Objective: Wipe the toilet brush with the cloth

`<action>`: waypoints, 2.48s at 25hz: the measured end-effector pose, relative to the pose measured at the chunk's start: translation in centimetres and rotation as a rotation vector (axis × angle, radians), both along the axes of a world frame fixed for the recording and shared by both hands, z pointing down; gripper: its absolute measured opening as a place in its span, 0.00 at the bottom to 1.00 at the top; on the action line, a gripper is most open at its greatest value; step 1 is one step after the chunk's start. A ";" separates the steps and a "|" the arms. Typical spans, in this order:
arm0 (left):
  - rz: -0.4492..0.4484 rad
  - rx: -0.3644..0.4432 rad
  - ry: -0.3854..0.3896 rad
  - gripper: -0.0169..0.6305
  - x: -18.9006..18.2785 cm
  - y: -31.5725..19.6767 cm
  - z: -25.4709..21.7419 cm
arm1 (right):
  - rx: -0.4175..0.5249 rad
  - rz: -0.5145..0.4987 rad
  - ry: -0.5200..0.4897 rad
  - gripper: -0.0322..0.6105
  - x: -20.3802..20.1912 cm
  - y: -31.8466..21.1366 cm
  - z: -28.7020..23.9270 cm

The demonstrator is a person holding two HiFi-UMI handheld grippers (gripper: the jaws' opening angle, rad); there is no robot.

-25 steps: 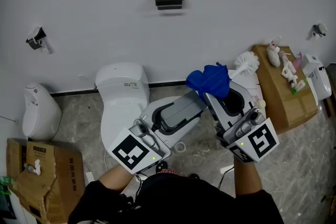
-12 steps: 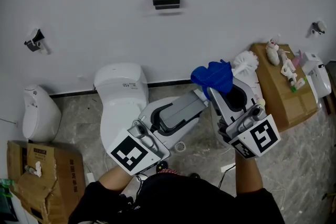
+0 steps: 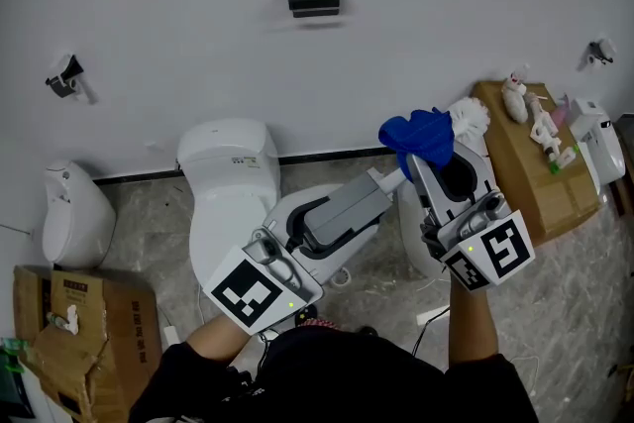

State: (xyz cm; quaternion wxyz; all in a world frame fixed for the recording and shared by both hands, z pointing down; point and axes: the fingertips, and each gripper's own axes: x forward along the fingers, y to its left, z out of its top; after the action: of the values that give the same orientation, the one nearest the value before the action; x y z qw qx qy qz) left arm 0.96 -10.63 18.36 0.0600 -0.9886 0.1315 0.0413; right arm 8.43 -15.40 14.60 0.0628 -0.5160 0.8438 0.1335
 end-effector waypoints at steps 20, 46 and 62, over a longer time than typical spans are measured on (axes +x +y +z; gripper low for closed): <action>0.011 -0.011 -0.008 0.31 -0.2 0.5 0.0 | -0.023 0.111 -0.014 0.16 4.3 -1.4 0.6; 0.017 -0.021 -0.011 0.31 -0.5 0.6 -0.1 | -0.024 0.228 0.055 0.16 7.0 -2.7 1.2; 0.021 -0.035 -0.013 0.31 -0.3 0.6 0.0 | -0.005 0.253 0.049 0.16 7.5 -2.3 1.1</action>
State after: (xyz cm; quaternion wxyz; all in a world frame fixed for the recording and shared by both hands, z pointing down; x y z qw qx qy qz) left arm 0.69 -10.02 18.41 0.0431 -0.9911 0.1212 0.0331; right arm 15.95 -17.65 15.67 0.0233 -0.6150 0.7736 0.1507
